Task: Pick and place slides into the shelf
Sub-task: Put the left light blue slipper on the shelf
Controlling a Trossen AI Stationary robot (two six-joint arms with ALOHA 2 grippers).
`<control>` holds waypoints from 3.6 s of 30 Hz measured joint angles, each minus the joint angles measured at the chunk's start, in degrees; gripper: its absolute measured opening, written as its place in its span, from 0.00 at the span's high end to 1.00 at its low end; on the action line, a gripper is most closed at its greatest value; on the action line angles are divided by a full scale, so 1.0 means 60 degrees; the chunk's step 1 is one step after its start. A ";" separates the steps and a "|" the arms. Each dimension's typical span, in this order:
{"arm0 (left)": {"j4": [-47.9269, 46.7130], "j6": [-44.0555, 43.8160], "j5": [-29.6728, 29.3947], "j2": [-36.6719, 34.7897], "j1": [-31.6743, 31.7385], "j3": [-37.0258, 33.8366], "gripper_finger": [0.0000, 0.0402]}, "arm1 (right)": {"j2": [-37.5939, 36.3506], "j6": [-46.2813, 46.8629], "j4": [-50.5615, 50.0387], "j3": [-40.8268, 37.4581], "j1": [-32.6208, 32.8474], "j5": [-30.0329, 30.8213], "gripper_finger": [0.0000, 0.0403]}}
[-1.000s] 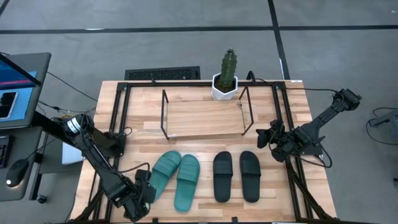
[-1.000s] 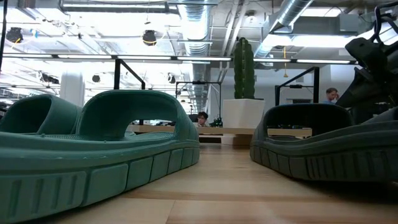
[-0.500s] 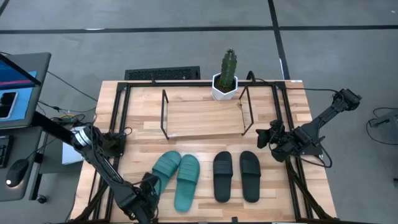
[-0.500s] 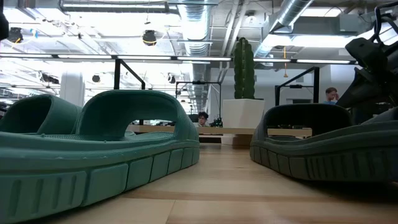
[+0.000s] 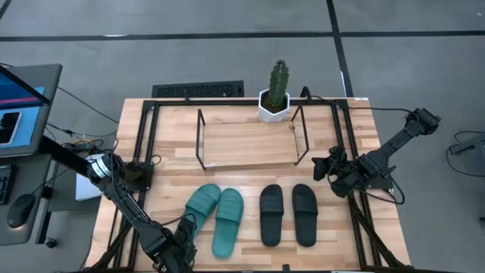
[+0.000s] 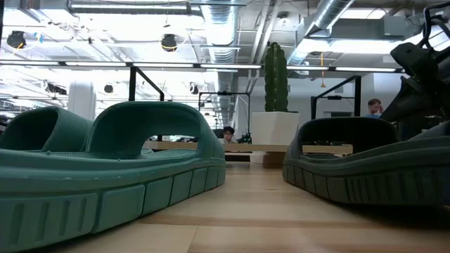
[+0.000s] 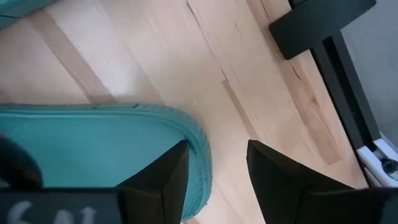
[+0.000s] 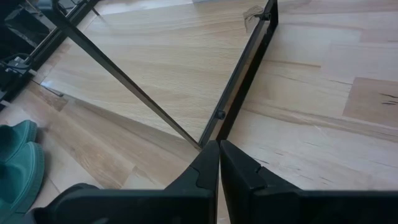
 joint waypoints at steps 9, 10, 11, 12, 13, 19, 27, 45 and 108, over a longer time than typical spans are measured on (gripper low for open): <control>-0.0467 -0.0257 -0.0323 0.0000 -0.0002 0.0000 0.62 | 0.0000 0.0000 0.0000 0.0000 0.0000 0.0000 0.98; -0.0467 -0.0258 -0.0310 -0.0004 -0.0013 0.0000 0.62 | 0.0000 0.0000 0.0000 0.0000 0.0000 0.0000 0.98; -0.0469 -0.0261 -0.0278 -0.0004 -0.0027 0.0000 0.62 | 0.0000 0.0000 0.0000 0.0000 0.0000 0.0000 0.98; -0.0467 -0.0261 -0.0239 -0.0004 -0.0036 0.0000 0.62 | 0.0000 -0.0004 0.0000 0.0000 0.0000 0.0000 0.98; -0.0463 -0.0262 -0.0224 -0.0004 -0.0044 0.0000 0.62 | 0.0000 0.0000 0.0000 0.0000 0.0000 0.0000 0.98; -0.0463 -0.0304 -0.0337 -0.0004 -0.0047 0.0000 0.62 | 0.0000 0.0000 0.0000 0.0000 0.0000 0.0000 0.98; -0.0404 -0.0323 -0.0209 0.0442 -0.0047 0.0007 0.62 | 0.0000 0.0000 0.0000 0.0000 0.0000 0.0000 0.98; -0.0019 -0.1591 -0.1145 0.1545 -0.0142 0.0095 0.62 | 0.0000 0.0000 0.0029 0.0000 0.0000 -0.0171 0.98; -0.4885 -0.4855 -0.1906 0.2004 -0.0242 0.4956 0.99 | 0.0000 -0.0002 0.0027 0.0000 0.0000 -0.0170 0.98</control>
